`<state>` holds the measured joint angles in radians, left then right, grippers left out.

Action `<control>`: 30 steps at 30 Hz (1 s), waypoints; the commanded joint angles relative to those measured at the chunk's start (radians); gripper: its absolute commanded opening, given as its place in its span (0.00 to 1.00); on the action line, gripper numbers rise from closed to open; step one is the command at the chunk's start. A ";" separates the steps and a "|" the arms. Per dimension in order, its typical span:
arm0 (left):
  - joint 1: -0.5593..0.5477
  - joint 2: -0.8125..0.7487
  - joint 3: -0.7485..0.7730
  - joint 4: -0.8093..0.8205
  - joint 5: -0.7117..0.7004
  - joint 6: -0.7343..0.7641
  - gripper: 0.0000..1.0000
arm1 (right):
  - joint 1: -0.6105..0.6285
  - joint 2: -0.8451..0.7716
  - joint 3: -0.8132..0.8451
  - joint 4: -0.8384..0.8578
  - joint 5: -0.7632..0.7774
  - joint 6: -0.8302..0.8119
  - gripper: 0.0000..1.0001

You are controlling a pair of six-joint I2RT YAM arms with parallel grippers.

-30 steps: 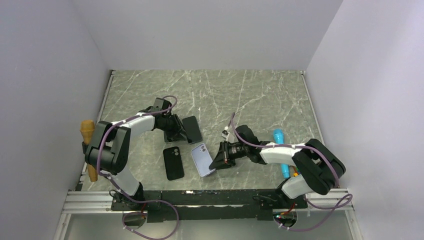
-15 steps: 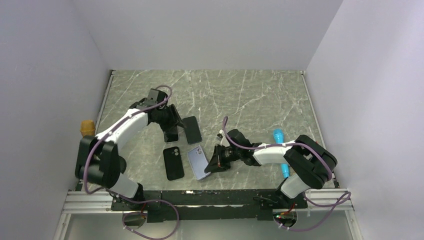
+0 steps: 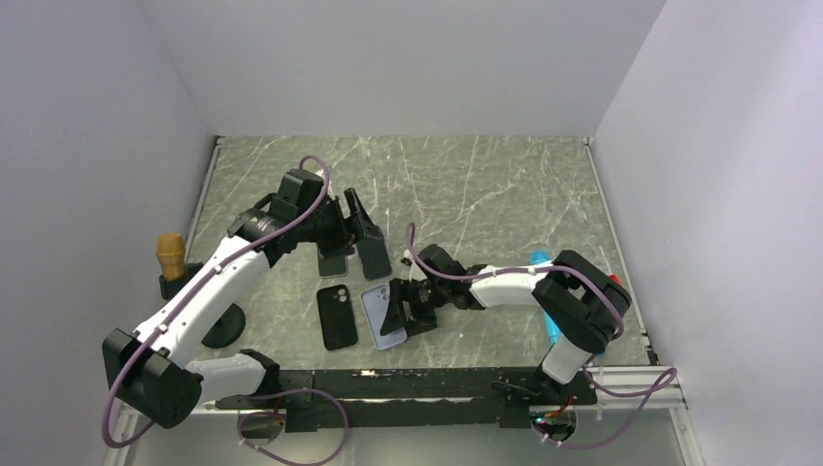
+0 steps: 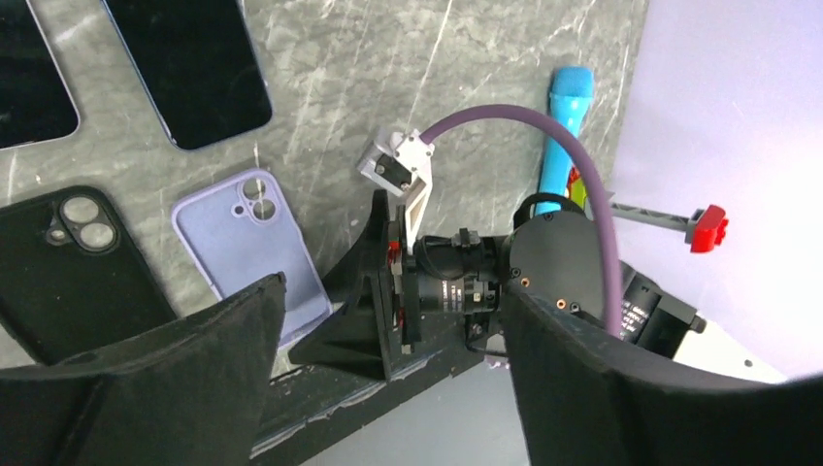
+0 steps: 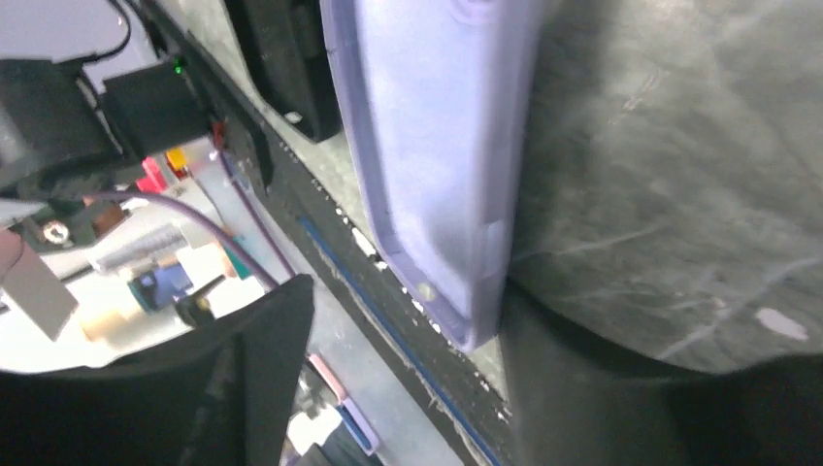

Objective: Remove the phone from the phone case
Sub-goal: Place the phone case at the center of the board, then reset both arms

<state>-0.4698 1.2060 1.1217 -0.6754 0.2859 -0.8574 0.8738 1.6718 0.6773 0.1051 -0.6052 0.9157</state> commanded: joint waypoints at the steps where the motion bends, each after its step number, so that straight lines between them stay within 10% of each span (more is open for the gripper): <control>1: -0.027 -0.079 0.097 -0.069 -0.079 0.000 0.90 | 0.003 -0.070 0.082 -0.255 0.081 -0.173 0.82; 4: -0.027 -0.134 0.149 -0.118 -0.163 0.037 0.99 | 0.004 -0.129 0.135 -0.462 0.205 -0.267 0.99; 18: -0.026 -0.314 0.443 -0.070 -0.428 0.291 1.00 | 0.002 -0.597 0.510 -1.029 0.908 -0.362 1.00; 30: -0.027 -0.434 0.552 0.088 -0.667 0.484 0.99 | 0.000 -0.640 1.126 -1.120 1.242 -0.462 1.00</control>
<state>-0.4946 0.7826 1.6291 -0.6548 -0.2726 -0.4622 0.8738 1.0706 1.7164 -0.9943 0.5179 0.5137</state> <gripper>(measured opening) 0.994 0.995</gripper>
